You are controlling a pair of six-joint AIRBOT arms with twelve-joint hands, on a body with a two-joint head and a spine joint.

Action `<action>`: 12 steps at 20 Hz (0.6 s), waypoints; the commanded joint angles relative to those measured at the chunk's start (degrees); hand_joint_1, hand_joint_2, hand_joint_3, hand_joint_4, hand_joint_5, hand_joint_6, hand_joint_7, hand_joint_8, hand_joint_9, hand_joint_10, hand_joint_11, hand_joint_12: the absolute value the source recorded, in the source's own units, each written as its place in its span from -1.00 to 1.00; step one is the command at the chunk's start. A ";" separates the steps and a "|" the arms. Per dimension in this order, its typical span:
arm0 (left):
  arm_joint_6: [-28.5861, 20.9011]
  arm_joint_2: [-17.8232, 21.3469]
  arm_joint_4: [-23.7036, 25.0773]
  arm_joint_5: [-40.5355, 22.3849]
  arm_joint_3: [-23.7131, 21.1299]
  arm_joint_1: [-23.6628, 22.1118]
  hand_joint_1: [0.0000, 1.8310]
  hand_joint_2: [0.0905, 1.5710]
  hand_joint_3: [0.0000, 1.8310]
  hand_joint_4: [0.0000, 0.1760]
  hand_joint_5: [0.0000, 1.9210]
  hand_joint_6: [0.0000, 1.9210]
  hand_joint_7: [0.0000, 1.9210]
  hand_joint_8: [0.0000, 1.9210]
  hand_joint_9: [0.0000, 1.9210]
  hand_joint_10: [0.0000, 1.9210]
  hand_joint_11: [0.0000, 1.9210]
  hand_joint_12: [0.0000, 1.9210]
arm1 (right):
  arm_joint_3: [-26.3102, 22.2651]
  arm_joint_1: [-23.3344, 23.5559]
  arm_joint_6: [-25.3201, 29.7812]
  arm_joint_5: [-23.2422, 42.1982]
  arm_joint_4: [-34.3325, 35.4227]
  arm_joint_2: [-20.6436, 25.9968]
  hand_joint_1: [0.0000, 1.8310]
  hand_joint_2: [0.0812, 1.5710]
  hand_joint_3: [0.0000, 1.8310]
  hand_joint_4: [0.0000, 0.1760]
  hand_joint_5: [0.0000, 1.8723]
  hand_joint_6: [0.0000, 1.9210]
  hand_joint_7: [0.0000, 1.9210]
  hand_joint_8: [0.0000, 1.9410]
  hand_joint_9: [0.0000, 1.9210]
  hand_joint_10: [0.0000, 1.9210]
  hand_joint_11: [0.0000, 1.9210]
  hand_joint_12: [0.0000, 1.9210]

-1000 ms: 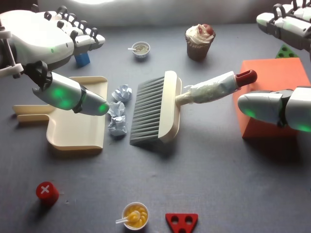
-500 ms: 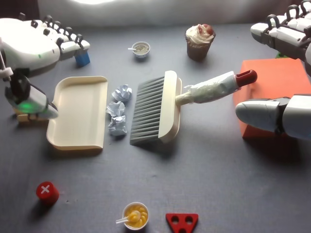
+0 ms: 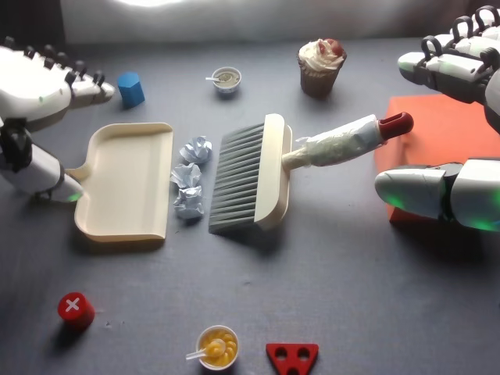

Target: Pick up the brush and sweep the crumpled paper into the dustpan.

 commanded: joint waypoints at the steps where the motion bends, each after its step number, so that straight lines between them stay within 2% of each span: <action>1: -0.62 0.36 1.53 -2.78 0.41 0.02 -0.31 0.25 -0.99 -0.92 -0.89 -0.99 -0.86 -1.00 -0.86 -1.00 -0.87 -0.92 | -0.27 0.44 0.34 -3.77 -3.57 0.33 -1.00 0.20 -1.00 -1.00 -0.70 -0.99 -0.74 -0.99 -0.76 -0.99 -0.78 -0.98; 8: -1.35 -1.33 2.65 -2.67 3.23 0.82 -0.39 0.30 -0.99 -1.00 -0.84 -0.99 -0.84 -0.99 -0.87 -1.00 -0.89 -0.93 | -0.35 0.44 0.34 -3.77 -3.57 0.39 -1.00 0.20 -1.00 -1.00 -0.71 -1.00 -0.76 -1.00 -0.77 -1.00 -0.79 -0.99; 10: -1.52 -1.39 2.77 -2.71 3.37 0.87 -0.36 0.31 -0.99 -1.00 -0.82 -1.00 -0.80 -1.00 -0.84 -1.00 -0.87 -0.92 | -0.35 0.44 0.34 -3.77 -3.57 0.39 -1.00 0.21 -1.00 -1.00 -0.72 -1.00 -0.77 -1.00 -0.78 -1.00 -0.80 -0.99; 12: -1.69 -1.47 2.86 -2.76 3.53 0.94 -0.35 0.29 -1.00 -0.91 -0.79 -0.99 -0.78 -0.99 -0.81 -0.99 -0.85 -0.91 | -0.35 0.44 0.34 -3.77 -3.57 0.39 -1.00 0.21 -1.00 -1.00 -0.71 -1.00 -0.76 -0.99 -0.78 -0.99 -0.81 -0.99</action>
